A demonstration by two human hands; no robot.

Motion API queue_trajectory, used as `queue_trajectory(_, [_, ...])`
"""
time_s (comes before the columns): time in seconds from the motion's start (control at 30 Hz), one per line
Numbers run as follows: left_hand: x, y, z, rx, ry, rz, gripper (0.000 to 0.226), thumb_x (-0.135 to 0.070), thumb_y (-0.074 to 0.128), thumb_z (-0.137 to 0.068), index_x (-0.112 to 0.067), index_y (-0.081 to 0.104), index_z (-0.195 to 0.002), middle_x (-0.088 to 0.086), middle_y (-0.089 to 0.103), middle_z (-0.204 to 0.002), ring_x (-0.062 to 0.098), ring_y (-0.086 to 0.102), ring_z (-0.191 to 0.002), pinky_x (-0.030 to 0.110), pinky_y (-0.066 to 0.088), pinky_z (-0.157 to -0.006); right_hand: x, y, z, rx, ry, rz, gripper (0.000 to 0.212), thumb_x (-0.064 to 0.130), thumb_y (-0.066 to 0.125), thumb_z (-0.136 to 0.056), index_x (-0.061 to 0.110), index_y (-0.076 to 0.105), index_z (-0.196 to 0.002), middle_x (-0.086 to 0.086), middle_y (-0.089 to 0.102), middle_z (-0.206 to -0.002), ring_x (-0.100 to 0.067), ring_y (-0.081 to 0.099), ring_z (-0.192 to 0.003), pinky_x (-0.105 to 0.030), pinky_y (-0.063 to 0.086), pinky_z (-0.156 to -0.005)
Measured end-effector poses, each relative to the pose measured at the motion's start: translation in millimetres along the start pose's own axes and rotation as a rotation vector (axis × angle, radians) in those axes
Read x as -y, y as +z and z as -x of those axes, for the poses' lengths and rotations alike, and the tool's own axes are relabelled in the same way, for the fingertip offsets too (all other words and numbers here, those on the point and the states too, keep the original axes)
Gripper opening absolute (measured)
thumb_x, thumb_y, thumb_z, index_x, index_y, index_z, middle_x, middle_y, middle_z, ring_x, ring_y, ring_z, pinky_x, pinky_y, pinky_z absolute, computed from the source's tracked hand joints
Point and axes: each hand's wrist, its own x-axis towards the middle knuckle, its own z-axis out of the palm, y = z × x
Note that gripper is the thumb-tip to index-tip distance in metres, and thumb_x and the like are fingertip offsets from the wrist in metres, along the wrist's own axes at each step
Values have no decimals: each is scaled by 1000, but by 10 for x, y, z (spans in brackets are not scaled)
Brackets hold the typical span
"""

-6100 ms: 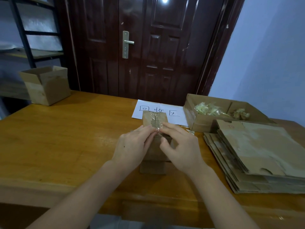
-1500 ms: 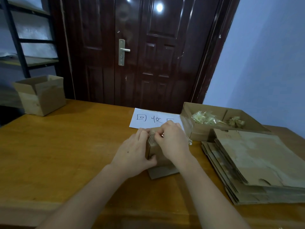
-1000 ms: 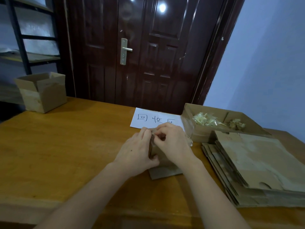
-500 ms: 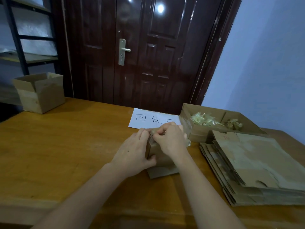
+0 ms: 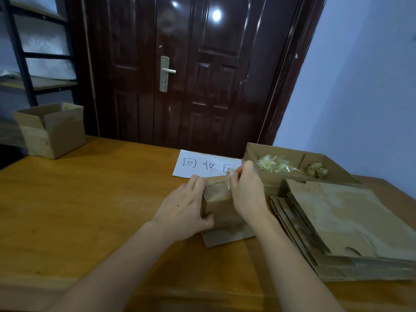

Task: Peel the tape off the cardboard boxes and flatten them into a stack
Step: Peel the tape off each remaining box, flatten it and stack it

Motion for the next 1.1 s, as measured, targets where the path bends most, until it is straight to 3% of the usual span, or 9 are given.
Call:
queue_trajectory(0.13, [-22,8,15,3,13,6,65,-58,58,-75,-30,37,-129,-11,39,-121,15,52,-92,30,47,-73,-104,-127,-63,-10,14,-94,11,15,53,-102,18,47,-93,-3,60,-91,-19,60,-80,-32,48,-63])
queue_trajectory(0.23, [-28,38,6,-1,25,20,64,-56,60,-76,-32,38,-131,-11,38,-128,15,52,-97,27,46,-75,-118,-161,-18,61,-78,-118,11,16,61,-99,22,53,-94,3,62,-91,-13,60,-83,-23,46,-66])
queue_trajectory(0.37, [-16,65,12,5,17,32,66,-57,58,-76,-33,36,-134,-11,37,-132,14,51,-103,25,45,-79,-112,-133,42,96,-231,-87,11,8,64,-93,19,65,-95,3,63,-89,-11,59,-83,-22,48,-72])
queue_trajectory(0.6, [-15,63,24,1,0,31,65,-57,57,-74,-35,38,-132,-13,37,-133,14,52,-103,23,38,-75,-109,-85,41,84,-194,-107,21,3,67,-90,21,76,-90,8,60,-98,2,55,-86,-3,40,-76])
queue_trajectory(0.77, [-14,37,0,-1,-1,42,61,-59,59,-72,-36,42,-125,-14,38,-126,13,52,-96,25,40,-70,-182,-138,-34,-15,-128,-110,29,-3,68,-89,22,75,-103,12,57,-93,-3,58,-85,-4,42,-73])
queue_trajectory(0.93, [-8,32,-27,12,-2,47,59,-61,60,-72,-38,43,-124,-16,34,-120,12,50,-95,25,44,-68,-218,-126,58,-93,-368,119,28,-11,65,-87,10,72,-105,1,59,-103,-15,56,-98,-28,51,-80])
queue_trajectory(1.1, [-19,43,-16,7,-6,55,59,-58,61,-73,-33,46,-124,-14,35,-123,15,51,-99,32,51,-72,-170,-104,99,20,-387,91,36,0,62,-93,20,70,-122,10,62,-107,-7,50,-102,-15,40,-84])
